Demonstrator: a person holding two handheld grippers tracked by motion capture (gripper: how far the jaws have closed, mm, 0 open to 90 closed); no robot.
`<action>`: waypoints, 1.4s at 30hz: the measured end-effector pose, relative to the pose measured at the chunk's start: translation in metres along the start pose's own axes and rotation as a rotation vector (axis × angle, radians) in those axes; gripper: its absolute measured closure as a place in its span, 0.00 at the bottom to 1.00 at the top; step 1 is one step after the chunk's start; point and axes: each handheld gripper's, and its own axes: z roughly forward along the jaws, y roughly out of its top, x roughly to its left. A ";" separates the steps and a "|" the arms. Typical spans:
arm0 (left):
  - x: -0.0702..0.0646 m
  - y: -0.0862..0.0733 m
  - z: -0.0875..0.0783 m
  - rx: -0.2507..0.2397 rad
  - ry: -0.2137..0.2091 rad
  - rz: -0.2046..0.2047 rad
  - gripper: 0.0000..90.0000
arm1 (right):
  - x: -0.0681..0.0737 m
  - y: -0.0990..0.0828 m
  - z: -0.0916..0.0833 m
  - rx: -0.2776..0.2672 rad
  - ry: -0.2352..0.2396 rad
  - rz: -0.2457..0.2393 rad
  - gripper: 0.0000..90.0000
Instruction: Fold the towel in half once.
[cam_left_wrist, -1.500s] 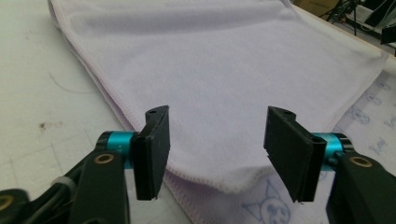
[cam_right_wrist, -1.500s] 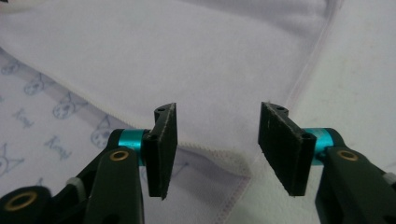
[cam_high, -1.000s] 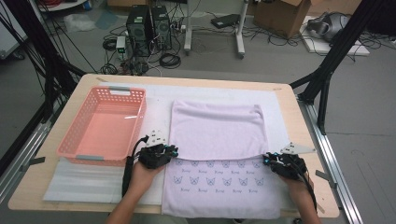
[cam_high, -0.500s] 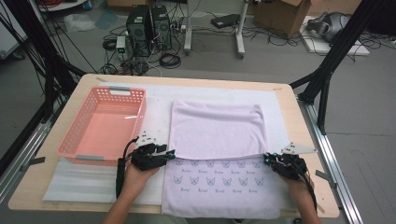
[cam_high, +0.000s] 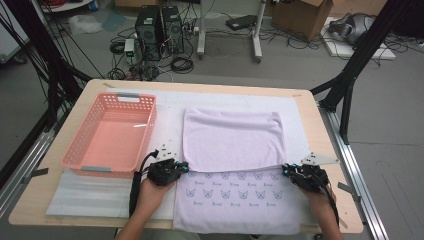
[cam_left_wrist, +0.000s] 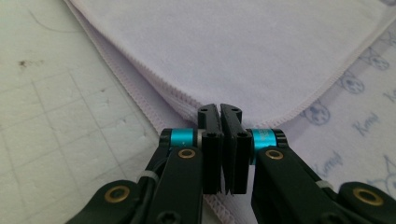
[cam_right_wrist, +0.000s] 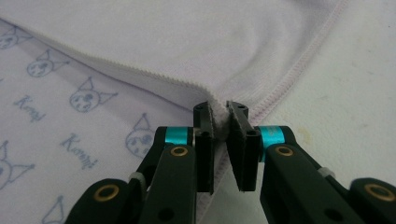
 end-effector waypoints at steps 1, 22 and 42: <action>0.000 0.000 0.000 -0.002 0.003 -0.001 0.97 | 0.000 0.000 0.000 0.000 0.002 0.000 0.91; -0.006 -0.015 -0.044 -0.116 -0.098 -0.074 0.98 | 0.019 -0.014 -0.026 -0.016 -0.014 -0.001 0.92; -0.045 -0.059 -0.102 -0.139 -0.152 -0.039 0.98 | 0.072 -0.051 -0.080 -0.011 -0.031 -0.009 0.92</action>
